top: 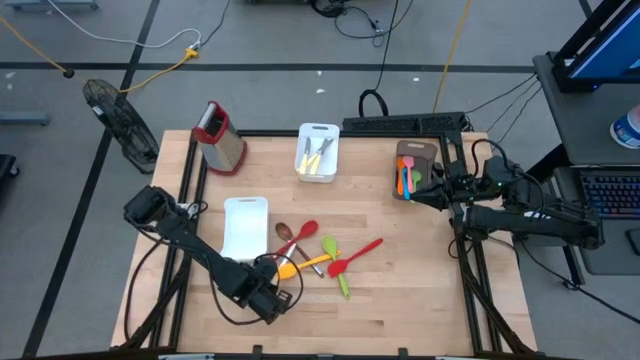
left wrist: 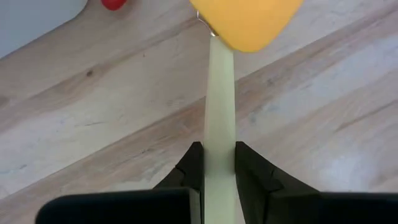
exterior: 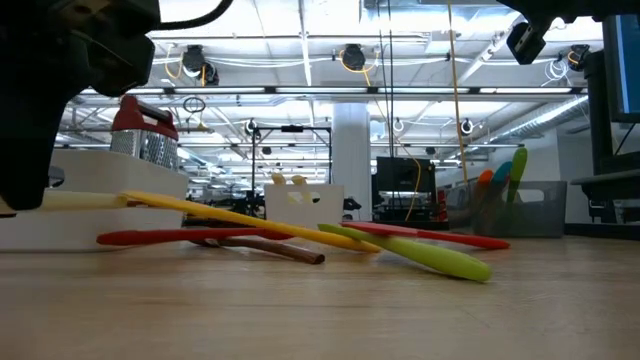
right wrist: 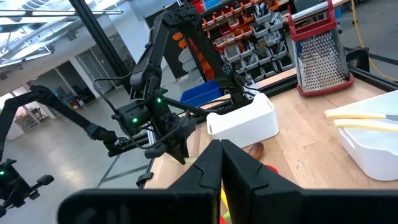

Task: Pick & Place Kitchen Items
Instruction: Put the yellow knife into the top white bin

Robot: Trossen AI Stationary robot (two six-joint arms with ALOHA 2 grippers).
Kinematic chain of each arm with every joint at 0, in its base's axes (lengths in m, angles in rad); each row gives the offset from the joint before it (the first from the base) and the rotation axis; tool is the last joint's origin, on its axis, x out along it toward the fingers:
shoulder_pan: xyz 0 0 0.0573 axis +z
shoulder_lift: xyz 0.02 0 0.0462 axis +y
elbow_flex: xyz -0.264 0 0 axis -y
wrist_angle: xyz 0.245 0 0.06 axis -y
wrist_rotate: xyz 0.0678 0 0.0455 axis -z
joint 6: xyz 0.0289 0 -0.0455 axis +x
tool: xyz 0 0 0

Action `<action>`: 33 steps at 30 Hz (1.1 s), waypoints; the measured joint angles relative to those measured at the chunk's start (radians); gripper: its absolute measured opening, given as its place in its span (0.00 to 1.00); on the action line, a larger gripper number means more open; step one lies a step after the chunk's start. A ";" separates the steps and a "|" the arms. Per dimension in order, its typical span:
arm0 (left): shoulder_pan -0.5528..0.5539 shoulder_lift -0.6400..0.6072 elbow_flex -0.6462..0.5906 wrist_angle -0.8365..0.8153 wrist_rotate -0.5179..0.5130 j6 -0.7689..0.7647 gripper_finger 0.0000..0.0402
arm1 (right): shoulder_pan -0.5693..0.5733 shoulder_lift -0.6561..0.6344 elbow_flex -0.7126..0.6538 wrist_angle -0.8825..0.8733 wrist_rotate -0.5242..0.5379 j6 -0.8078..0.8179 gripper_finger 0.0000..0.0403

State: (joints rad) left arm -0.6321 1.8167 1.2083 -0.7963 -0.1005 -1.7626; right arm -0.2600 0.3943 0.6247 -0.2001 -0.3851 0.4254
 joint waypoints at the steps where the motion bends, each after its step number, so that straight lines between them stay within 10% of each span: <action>1: 0.000 -0.001 0.000 -0.005 0.002 0.000 0.12 | 0.000 0.000 0.000 0.000 0.000 0.000 0.00; 33: -0.012 0.000 0.001 -0.078 0.022 -0.027 0.12 | 0.000 0.000 0.000 0.000 0.026 0.007 0.00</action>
State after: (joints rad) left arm -0.6441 1.8172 1.2095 -0.8742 -0.0788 -1.7897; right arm -0.2600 0.3943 0.6247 -0.2001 -0.3595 0.4328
